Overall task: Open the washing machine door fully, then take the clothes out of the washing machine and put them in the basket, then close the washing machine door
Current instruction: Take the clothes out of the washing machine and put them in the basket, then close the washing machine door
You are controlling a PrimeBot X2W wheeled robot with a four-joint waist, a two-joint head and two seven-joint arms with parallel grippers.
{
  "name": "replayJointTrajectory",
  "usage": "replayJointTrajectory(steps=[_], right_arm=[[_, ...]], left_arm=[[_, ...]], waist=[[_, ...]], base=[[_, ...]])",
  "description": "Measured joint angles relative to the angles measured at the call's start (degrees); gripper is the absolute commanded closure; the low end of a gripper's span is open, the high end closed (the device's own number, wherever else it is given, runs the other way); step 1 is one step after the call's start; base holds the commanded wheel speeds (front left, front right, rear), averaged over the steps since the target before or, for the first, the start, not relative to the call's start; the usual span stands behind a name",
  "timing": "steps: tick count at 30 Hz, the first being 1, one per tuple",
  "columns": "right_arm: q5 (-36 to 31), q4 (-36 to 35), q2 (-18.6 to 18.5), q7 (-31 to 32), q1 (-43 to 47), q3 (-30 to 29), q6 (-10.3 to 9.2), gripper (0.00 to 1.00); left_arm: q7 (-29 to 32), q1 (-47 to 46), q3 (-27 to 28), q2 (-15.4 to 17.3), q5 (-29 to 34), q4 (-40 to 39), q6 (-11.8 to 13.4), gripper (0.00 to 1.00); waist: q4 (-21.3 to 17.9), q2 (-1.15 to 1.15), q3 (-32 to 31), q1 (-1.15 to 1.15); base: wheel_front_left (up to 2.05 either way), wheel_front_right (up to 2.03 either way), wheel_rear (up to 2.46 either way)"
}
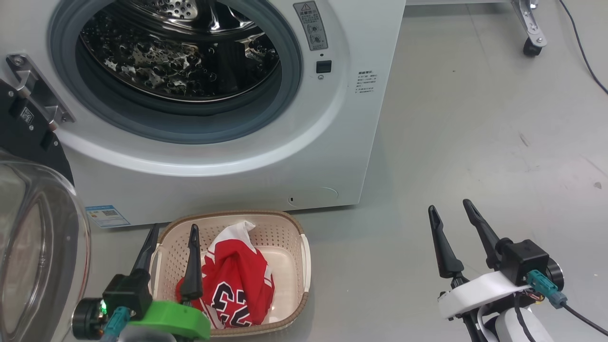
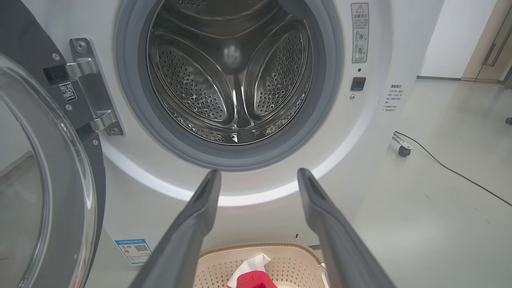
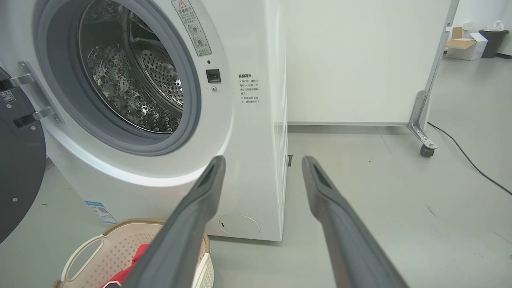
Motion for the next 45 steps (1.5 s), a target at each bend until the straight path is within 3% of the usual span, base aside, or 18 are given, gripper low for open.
replayJointTrajectory(steps=[45], right_arm=[[0.6, -0.8, 0.2, 0.0, 3.5, 1.7, -1.69, 0.00]], left_arm=[[1.7, 5.4, -0.7, 0.8, 5.0, -5.5, 1.5, 0.00]], waist=[[-0.2, 0.00, -3.5, 0.00]], base=[[-0.06, 0.06, 0.00]])
